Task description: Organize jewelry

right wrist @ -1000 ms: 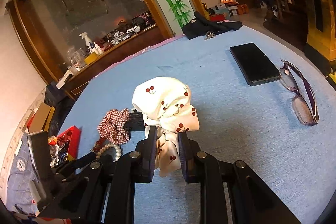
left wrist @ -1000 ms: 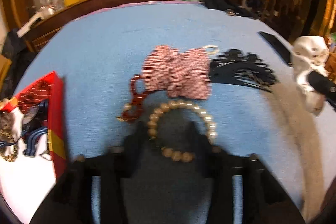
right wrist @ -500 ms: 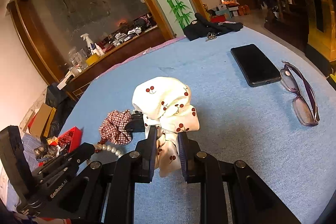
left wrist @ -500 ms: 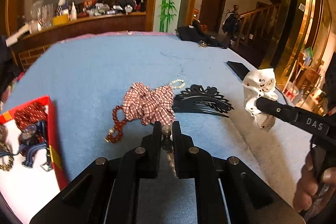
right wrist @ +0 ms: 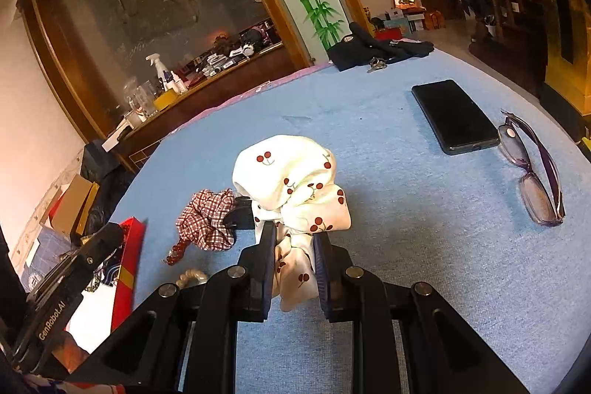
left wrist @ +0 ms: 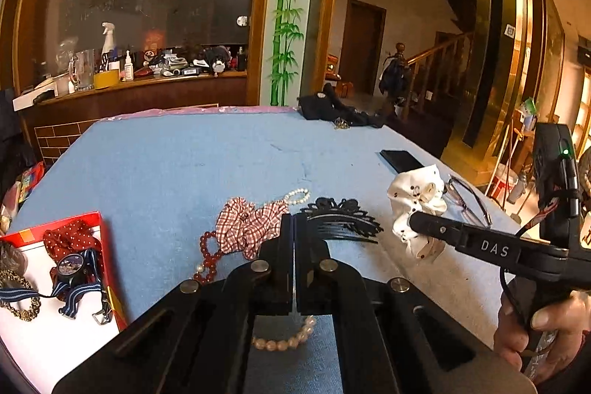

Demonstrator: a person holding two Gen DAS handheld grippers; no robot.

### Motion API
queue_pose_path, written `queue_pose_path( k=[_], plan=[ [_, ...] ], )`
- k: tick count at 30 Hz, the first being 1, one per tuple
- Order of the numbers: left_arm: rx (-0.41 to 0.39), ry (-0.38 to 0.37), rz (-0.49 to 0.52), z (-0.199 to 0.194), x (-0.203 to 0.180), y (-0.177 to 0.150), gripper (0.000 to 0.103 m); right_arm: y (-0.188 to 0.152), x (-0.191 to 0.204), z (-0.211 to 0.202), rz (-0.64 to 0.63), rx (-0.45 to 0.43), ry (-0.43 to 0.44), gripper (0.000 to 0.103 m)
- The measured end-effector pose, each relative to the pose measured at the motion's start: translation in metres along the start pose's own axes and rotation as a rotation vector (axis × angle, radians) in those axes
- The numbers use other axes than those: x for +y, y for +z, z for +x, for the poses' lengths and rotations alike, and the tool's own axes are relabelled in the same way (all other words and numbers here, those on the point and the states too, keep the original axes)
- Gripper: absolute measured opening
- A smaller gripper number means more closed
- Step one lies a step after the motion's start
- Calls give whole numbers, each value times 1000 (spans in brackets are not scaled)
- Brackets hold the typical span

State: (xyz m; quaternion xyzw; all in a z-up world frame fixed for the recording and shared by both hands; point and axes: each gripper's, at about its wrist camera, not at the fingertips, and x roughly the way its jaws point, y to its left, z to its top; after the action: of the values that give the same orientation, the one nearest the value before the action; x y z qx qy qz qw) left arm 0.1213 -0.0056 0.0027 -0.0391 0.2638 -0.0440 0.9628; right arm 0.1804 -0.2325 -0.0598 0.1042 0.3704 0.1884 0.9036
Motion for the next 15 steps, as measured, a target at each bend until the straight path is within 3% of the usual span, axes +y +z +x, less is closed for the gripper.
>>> queue_pose_path(
  k=[3, 6, 8, 9, 10, 12, 15],
  plan=[
    [71, -16, -54, 9, 12, 2, 0, 0, -1, 1, 3, 4, -3, 21],
    [195, 32, -71, 29, 22, -3, 4, 0, -1, 0, 2, 5, -6, 21],
    [303, 48, -59, 47, 21, -11, 20, 0, 0, 0, 1, 6, -8, 21],
    [361, 54, -52, 56, 20, -17, 41, 0, 0, 1, 1, 7, -7, 21],
    [410, 46, -44, 65, 18, -23, 48, 0, 0, 1, 1, 9, -6, 21],
    [441, 68, -18, 71, 16, -29, 48, 0, 0, 1, 2, 9, -4, 21],
    [441, 161, 31, 76, 15, -34, 49, -1, 1, 0, 0, 5, -2, 21]
  ],
)
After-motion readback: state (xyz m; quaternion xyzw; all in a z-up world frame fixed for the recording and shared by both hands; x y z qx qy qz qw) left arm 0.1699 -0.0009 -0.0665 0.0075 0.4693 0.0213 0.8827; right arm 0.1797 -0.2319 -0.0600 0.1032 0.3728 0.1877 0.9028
